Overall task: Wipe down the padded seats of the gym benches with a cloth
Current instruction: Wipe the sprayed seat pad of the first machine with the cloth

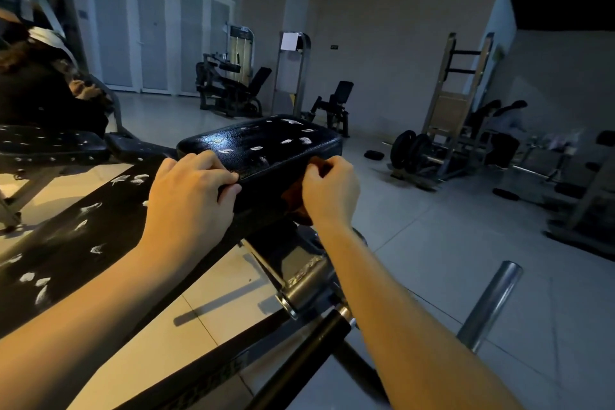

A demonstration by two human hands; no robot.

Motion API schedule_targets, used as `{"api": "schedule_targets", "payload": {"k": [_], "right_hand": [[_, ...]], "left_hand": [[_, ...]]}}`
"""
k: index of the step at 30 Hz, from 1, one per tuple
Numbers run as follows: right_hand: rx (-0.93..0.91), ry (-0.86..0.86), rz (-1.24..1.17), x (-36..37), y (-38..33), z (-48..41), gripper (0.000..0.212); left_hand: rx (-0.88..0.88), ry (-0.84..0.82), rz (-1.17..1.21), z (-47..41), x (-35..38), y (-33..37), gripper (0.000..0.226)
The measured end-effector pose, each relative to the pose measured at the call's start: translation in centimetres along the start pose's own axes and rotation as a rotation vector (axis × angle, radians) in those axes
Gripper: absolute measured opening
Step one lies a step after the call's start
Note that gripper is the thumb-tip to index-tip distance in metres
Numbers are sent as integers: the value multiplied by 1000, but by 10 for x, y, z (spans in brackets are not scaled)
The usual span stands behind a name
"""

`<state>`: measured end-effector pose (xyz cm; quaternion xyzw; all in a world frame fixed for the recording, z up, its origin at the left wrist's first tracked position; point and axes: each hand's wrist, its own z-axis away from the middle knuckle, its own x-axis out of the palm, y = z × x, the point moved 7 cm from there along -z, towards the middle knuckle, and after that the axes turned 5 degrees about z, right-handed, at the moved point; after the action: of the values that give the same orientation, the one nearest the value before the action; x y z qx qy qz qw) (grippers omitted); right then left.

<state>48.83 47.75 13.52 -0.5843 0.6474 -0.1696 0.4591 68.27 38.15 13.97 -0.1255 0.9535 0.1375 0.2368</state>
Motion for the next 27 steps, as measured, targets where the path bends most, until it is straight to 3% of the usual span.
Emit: {"api": "schedule_targets", "payload": {"k": [2,5,7,9,11,16,21,25,27], "right_hand": [[-64,-65,-67,18,-12,27,5],[-347,-178,32,35,-31,70,9],[-290,-168,52,25,-21,45,9],[-115,-69,9,5,-6,9,6],[-68,17,-12,0,-1,5,7],[-381,-198,31,34,-22,67,5],[12,53,-65,-5,7,-3,7],[-370,-205,-12,34,-26,67,8],[-369,-181,18,29,-17,49,9]], "left_hand": [[1,2,5,-1,1,0,15],[3,4,-10,0,0,-2,15],[10,-4,0,0,-2,-1,15],[6,-6,7,0,-4,1,15],[-5,0,18,0,-3,2,15],[-11,9,31,0,-2,-3,12],[-8,2,70,0,0,-5,13],[-1,-1,91,0,1,-8,12],[12,-6,84,1,0,-9,13]]}}
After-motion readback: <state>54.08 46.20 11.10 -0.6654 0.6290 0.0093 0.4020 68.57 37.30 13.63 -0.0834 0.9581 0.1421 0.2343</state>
